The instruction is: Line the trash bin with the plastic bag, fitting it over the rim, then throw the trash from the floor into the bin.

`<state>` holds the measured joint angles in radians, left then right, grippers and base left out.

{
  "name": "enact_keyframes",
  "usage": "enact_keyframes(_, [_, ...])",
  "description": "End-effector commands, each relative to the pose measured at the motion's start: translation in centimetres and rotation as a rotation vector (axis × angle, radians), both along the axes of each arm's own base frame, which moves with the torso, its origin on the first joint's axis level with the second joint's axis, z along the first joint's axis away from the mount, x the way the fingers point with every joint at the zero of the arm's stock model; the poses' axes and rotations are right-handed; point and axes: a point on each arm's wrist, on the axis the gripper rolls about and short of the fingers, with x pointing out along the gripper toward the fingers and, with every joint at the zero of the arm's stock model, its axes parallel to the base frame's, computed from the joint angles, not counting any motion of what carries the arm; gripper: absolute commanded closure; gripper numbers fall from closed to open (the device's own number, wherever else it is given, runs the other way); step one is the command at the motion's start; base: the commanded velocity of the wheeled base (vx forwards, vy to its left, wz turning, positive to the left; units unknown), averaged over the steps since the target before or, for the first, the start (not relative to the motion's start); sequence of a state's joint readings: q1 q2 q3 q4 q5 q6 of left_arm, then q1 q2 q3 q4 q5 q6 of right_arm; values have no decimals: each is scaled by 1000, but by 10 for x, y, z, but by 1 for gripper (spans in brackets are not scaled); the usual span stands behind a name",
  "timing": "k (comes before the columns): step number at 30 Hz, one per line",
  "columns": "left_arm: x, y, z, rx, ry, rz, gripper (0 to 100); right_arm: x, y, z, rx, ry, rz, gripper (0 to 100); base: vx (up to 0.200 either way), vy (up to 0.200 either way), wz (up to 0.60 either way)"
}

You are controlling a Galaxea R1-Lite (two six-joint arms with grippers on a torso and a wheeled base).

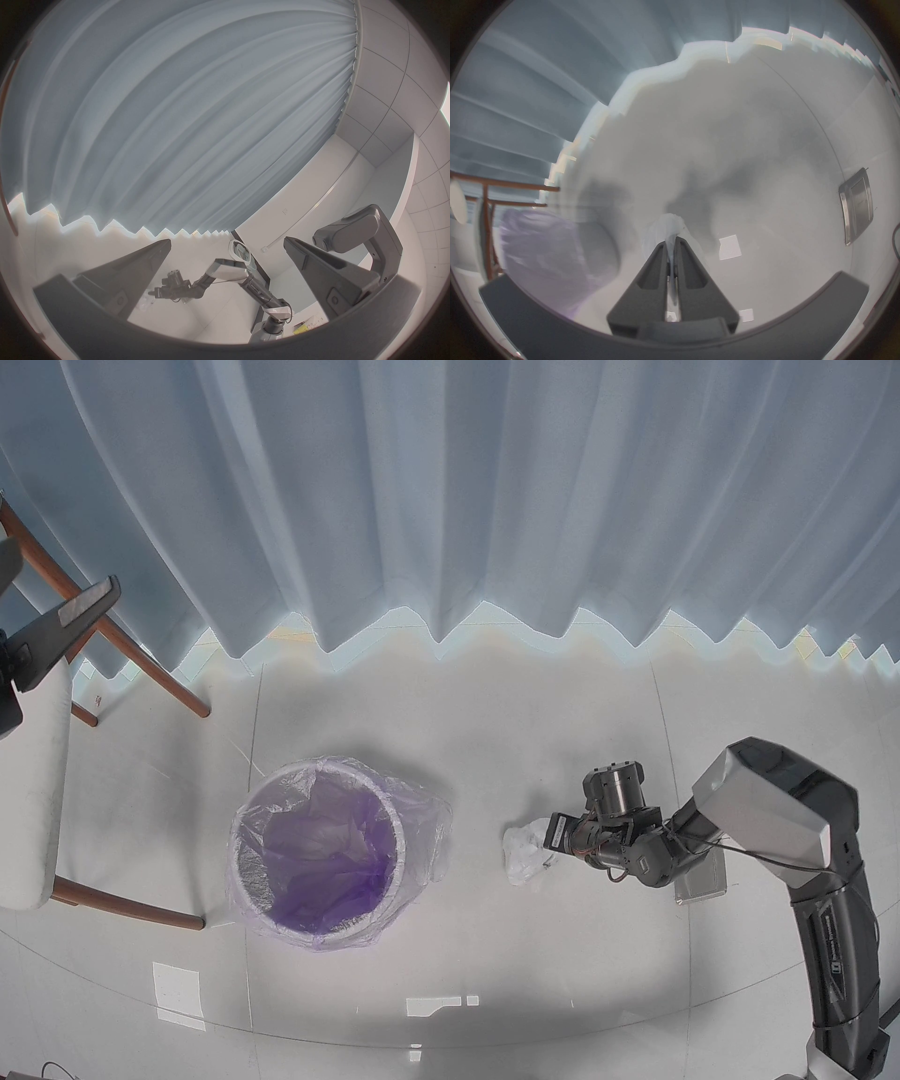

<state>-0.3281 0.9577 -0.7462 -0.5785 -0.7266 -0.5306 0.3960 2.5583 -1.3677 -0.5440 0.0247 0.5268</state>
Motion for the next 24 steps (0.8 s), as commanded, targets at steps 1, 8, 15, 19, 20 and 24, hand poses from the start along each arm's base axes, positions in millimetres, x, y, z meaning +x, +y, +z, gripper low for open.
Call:
enact_keyframes(1, [-7, 1, -7, 19, 0, -54, 0, -99, -12, 166, 322, -108, 70, 100, 0, 0, 0])
enact_keyframes(8, [1, -6, -24, 54, 73, -118, 0, -201, -49, 241, 493, -330, 143, 100, 0, 0, 0])
enact_keyframes(15, [17, -10, -35, 65, 140, -85, 0, -219, -88, 268, 540, -535, 86, 100, 0, 0, 0])
enact_keyframes(19, [21, -12, -35, 49, 162, -38, 0, -224, -89, 272, 548, -554, 105, 100, 0, 150, 0])
enact_keyframes(20, [21, -13, -35, 46, 166, -28, 0, -226, -88, 269, 548, -545, 112, 100, 0, 200, 0])
enact_keyframes(24, [21, -18, -37, 41, 176, -19, 0, -242, -68, 242, 539, -430, 208, 100, 0, 200, 0])
